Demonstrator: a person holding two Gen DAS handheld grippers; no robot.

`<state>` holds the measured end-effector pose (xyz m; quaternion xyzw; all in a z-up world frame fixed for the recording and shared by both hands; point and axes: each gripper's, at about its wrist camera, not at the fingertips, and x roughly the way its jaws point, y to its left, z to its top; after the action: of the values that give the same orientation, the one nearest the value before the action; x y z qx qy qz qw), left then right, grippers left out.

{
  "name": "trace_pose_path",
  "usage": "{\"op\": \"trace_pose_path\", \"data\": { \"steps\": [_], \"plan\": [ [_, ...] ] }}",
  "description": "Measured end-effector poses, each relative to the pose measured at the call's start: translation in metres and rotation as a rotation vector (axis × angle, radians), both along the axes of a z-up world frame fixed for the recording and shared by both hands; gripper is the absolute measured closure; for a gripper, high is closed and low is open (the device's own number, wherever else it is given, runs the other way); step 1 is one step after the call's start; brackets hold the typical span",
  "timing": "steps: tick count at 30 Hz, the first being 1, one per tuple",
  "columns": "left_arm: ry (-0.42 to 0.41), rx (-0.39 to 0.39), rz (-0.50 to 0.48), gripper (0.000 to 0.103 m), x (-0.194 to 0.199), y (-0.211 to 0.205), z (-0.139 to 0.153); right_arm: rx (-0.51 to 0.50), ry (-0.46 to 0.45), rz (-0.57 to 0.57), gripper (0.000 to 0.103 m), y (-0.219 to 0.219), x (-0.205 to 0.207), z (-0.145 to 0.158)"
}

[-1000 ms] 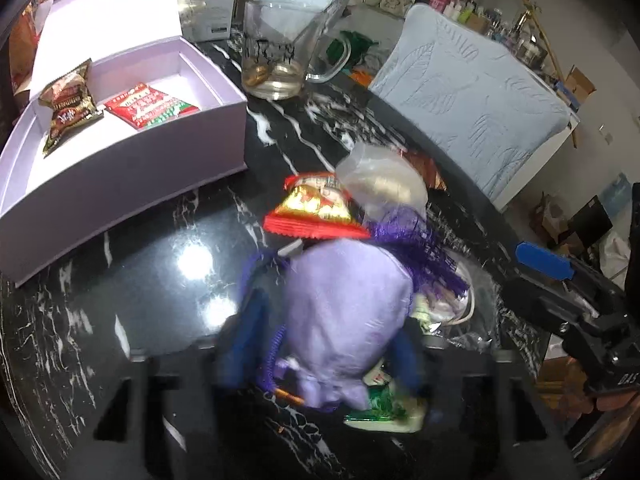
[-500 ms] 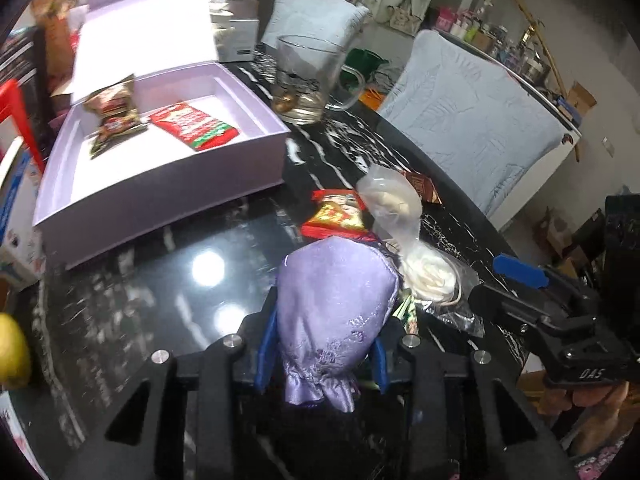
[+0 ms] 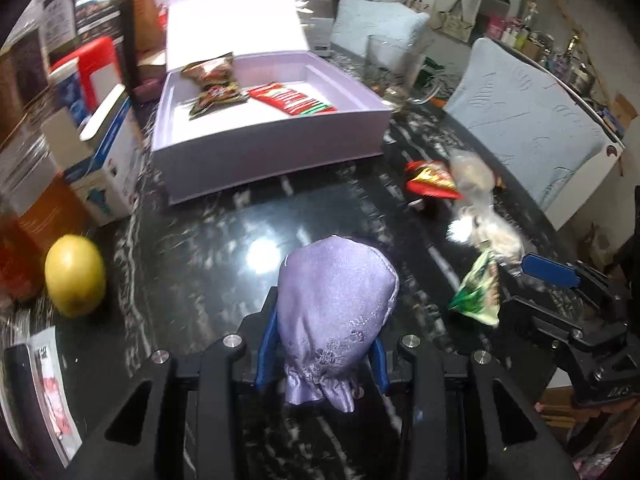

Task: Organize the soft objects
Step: 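Grasp the purple drawstring pouch with the left gripper, then grasp the green triangular packet with the right gripper while the left gripper holds the pouch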

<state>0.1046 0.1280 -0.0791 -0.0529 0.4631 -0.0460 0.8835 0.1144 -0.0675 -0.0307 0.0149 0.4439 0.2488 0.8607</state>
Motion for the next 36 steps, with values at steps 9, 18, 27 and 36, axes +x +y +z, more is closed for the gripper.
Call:
{"op": "trace_pose_path", "data": {
  "steps": [9,18,27,36],
  "plan": [
    [0.033,-0.01,0.038,0.065,0.003,0.016,-0.015,-0.06,0.045,-0.022,0.019,0.014,0.004,-0.017],
    [0.029,-0.004,0.046,0.065,0.008,0.019,-0.022,-0.089,0.055,-0.078,0.025,0.023,0.015,-0.03],
    [0.021,0.003,0.052,0.065,0.014,0.022,-0.023,-0.153,0.017,-0.096,0.03,0.031,0.014,-0.032],
    [0.019,0.012,0.054,0.06,0.018,0.019,-0.023,-0.225,-0.041,-0.121,0.066,0.026,0.014,-0.033]
  ]
}}
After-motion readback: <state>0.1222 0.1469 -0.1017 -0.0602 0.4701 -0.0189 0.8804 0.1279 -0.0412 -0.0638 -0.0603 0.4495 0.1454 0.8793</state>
